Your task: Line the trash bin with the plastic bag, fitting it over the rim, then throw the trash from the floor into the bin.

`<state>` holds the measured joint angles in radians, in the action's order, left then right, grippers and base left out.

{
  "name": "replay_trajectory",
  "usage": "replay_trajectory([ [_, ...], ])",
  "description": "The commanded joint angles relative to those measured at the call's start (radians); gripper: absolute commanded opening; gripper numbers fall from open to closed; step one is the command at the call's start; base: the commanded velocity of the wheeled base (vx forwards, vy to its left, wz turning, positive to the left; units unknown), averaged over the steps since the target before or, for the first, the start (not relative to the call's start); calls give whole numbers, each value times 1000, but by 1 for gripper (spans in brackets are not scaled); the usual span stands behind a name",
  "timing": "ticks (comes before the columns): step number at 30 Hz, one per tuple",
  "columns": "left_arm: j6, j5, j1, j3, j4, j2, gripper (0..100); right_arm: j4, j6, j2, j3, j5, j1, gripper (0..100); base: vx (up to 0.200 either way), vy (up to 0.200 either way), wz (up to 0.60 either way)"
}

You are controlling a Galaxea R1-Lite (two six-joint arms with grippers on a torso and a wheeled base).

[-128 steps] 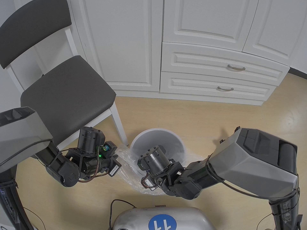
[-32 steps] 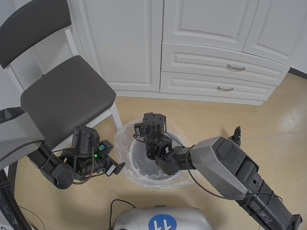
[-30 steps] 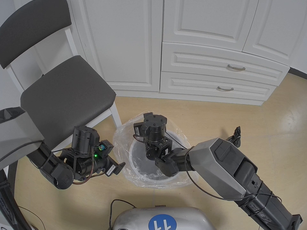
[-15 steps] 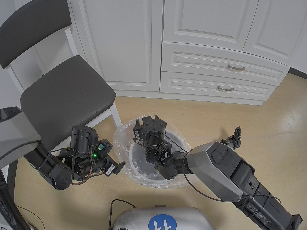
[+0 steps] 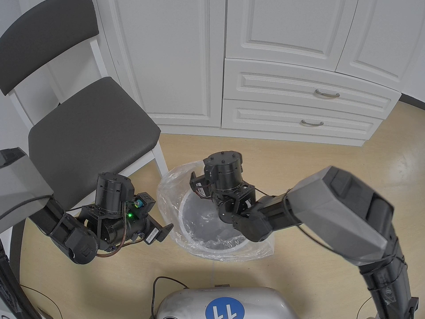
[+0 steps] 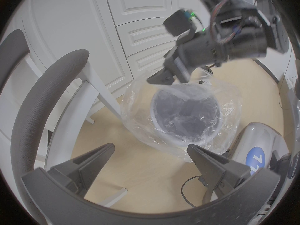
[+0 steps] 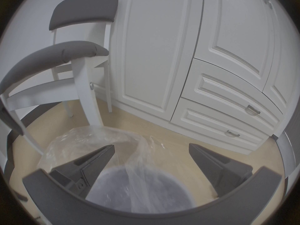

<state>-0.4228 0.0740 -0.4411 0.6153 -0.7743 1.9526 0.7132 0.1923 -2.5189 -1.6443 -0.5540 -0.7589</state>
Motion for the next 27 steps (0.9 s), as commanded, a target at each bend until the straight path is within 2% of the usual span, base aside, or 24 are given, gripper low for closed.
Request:
replay_trajectory([
  [1, 1, 0, -21, -17, 0, -34, 100, -175, -57, 425, 351, 68, -7, 100, 0, 0, 0],
  [4, 4, -3, -22, -23, 0, -46, 100, -359, -133, 505, 380, 77, -3, 100, 0, 0, 0],
  [9, 13, -66, -13, -22, 1, -64, 100, -678, -447, 555, 297, 82, -33, 100, 0, 0, 0],
  [10, 12, -71, -13, -23, 1, -66, 100, -713, -502, 557, 284, 83, -39, 100, 0, 0, 0],
  [11, 12, -73, -13, -23, 1, -66, 100, -718, -511, 557, 281, 83, -40, 100, 0, 0, 0],
  [12, 12, -73, -15, -25, 1, -64, 100, -775, -611, 552, 270, 95, -53, 100, 0, 0, 0],
  [14, 12, -73, -18, -26, 1, -64, 100, -791, -695, 529, 279, 108, -66, 100, 0, 0, 0],
  [18, 10, -73, -18, -26, 1, -60, 100, -788, -768, 457, 291, 108, -62, 100, 0, 0, 0],
  [25, 10, -71, -16, -22, 1, -55, 100, -770, -820, 377, 293, 108, -43, 100, 0, 0, 0],
  [27, 10, -69, -16, -20, 0, -53, 100, -699, -841, 341, 307, 112, -31, 100, 0, 0, 0],
])
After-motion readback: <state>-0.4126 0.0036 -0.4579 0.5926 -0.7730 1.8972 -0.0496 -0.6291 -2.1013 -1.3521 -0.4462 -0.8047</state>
